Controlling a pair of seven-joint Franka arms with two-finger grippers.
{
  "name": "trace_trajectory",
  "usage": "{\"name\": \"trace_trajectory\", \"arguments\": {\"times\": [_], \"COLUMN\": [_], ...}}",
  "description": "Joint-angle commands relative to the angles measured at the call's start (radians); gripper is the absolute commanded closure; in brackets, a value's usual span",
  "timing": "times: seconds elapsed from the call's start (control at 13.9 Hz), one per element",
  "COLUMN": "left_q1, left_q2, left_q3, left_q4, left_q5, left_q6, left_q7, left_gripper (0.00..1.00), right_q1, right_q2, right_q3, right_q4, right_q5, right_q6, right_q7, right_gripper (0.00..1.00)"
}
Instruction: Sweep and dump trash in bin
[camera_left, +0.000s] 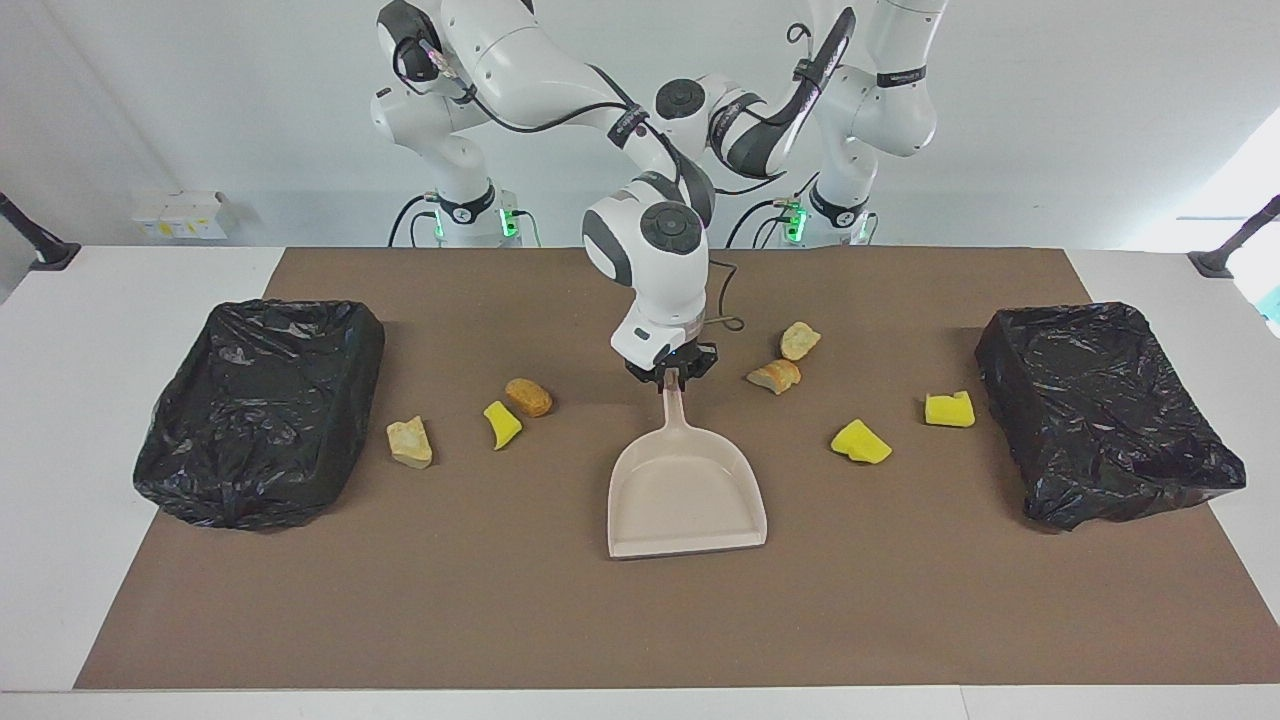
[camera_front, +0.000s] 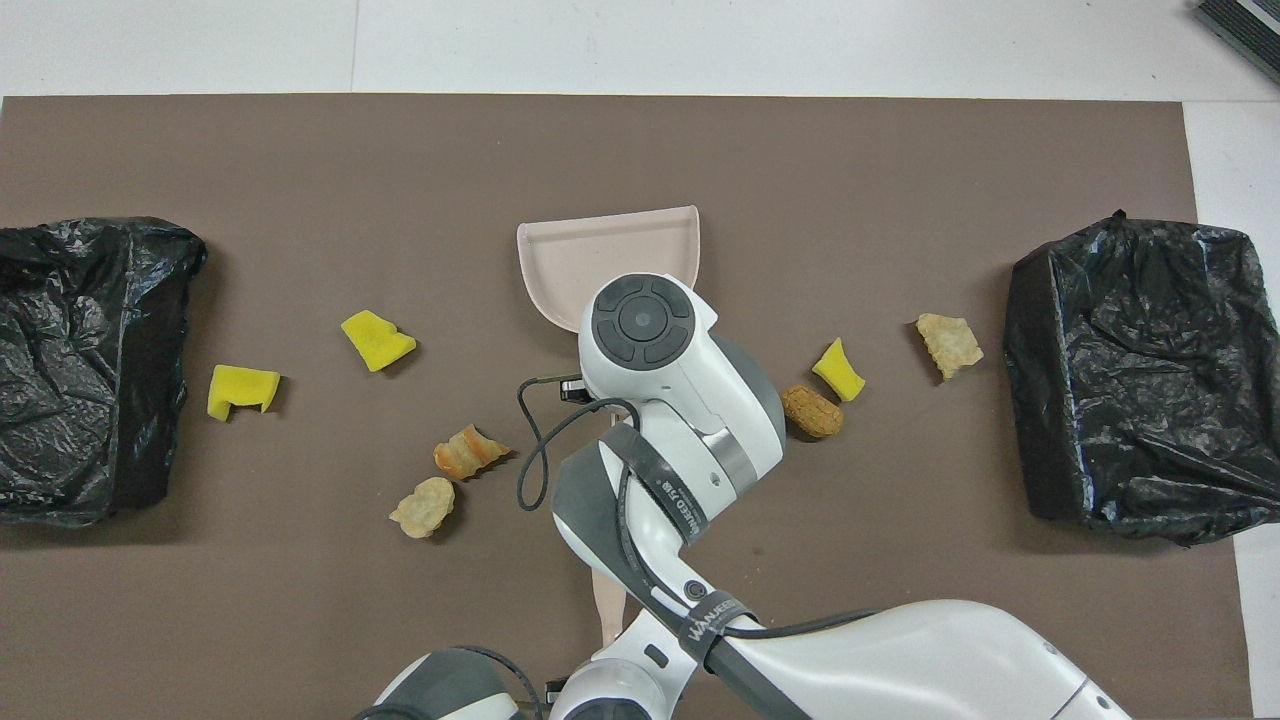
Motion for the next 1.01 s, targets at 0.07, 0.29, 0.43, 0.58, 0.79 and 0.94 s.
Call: {"name": "trace_trajectory", "arguments": {"times": [0.07, 0.29, 0.43, 0.58, 0.79, 0.94], "left_q1": [-0.013, -0.013, 0.002, 0.013, 0.090, 0.155], "left_q2": [0.005, 0.002, -0.003, -0.016, -0.058, -0.065], "left_q3": [0.015, 0.019, 0.023, 0.026, 0.026, 0.026], "left_q4": [0.002, 0.028, 0.060, 0.071, 0.094, 0.148], "left_q5": [-0.013, -0.013, -0.008, 0.011, 0.047, 0.105], "left_q6": [0.003, -0.047, -0.113, -0.156, -0.226, -0.312], "left_q7": [0.005, 0.002, 0.000, 0.000, 0.003, 0.034], "left_gripper": [1.00, 1.00, 1.00, 1.00, 1.00, 1.00], "right_q1": [-0.057, -0.111, -0.152, -0.175, -0.206, -0.221], "right_q2": [-0.062, -0.128, -0.157, -0.177, -0.191, -0.202], "right_q3": [0.003, 0.002, 0.002, 0.000, -0.001, -0.001], "right_q4": [0.012, 0.014, 0.009, 0.005, -0.003, -0.015], "right_q5": [0.018, 0.095, 0.096, 0.096, 0.093, 0.081], "right_q6": [-0.087, -0.147, -0.206, -0.259, -0.328, -0.368], "right_q7": [-0.039, -0.093, -0.167, -0.357, -0.643, -0.793], "right_gripper": [1.00, 1.00, 1.00, 1.00, 1.00, 1.00]}}
